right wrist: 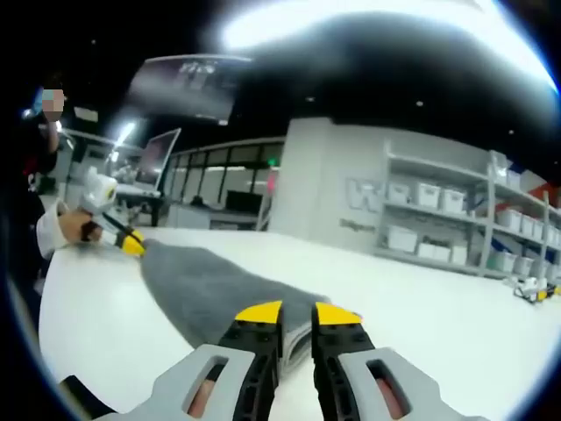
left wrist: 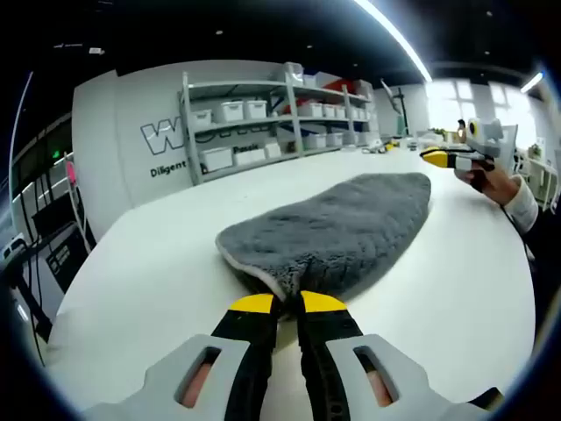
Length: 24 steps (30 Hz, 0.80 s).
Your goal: Open the folded towel by lifting each exposed corner and separating the folded layers until the towel lies flat within the target outline without major curled edges
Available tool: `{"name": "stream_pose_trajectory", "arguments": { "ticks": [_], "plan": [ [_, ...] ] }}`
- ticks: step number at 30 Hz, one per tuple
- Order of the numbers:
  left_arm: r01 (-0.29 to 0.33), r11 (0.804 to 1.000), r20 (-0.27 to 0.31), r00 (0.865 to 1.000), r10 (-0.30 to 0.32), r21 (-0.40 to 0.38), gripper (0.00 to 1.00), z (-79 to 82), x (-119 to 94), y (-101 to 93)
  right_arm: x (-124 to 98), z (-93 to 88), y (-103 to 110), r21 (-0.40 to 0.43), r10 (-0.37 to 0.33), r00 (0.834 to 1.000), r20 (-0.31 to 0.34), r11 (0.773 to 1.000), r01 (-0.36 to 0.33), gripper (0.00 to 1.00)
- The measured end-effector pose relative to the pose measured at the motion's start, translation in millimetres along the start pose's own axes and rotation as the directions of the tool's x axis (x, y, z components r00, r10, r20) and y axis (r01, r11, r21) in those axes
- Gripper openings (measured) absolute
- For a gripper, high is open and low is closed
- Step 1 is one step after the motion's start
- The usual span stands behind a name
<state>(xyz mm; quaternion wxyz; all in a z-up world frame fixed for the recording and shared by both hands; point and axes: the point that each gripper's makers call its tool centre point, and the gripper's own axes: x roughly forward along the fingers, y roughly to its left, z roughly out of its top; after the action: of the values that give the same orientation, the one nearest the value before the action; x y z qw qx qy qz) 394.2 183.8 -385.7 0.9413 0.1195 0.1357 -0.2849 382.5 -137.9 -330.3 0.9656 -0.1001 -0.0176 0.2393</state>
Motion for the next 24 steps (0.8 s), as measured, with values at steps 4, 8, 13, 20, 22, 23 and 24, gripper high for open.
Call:
{"name": "stream_pose_trajectory", "arguments": {
  "ticks": [4, 8, 13, 20, 22, 23, 24],
  "plan": [
    [-0.001, 1.0, 0.0, 1.0, 0.001, 0.001, 0.09, -0.1, 0, 0.5, 3, -2.2, 5, -0.093, -0.007, 0.999, -0.031, 0.996, 0.004, 0.01],
    [-0.002, 1.0, -0.003, 1.0, 0.002, -0.003, 0.08, -0.7, -2, -7.8, 7, -8.4, 11, -0.147, 0.004, 0.997, -0.071, 0.989, -0.014, 0.01],
    [-0.002, 1.0, 0.001, 1.0, 0.002, -0.016, 0.08, -0.2, -3, -10.9, 10, -20.1, 18, -0.199, 0.018, 0.991, -0.134, 0.979, -0.044, 0.0],
    [0.0, 1.0, 0.0, 1.0, 0.0, -0.027, 0.08, -1.1, -3, -9.7, 10, -31.6, 22, -0.214, 0.027, 0.982, -0.189, 0.974, -0.068, 0.0],
    [0.001, 1.0, 0.0, 1.0, -0.001, -0.029, 0.08, -1.3, -4, -10.1, 11, -35.2, 22, -0.214, 0.025, 0.978, -0.206, 0.974, -0.069, 0.0],
    [0.0, 1.0, 0.0, 1.0, 0.0, -0.03, 0.08, -1.3, -4, -10.5, 11, -40.1, 22, -0.207, 0.027, 0.973, -0.228, 0.975, -0.075, 0.0],
    [0.0, 0.999, 0.0, 1.0, 0.0, -0.033, 0.08, -1.3, -4, -10.7, 11, -44.6, 23, -0.195, 0.032, 0.968, -0.25, 0.977, -0.083, 0.0]
  ]
}}
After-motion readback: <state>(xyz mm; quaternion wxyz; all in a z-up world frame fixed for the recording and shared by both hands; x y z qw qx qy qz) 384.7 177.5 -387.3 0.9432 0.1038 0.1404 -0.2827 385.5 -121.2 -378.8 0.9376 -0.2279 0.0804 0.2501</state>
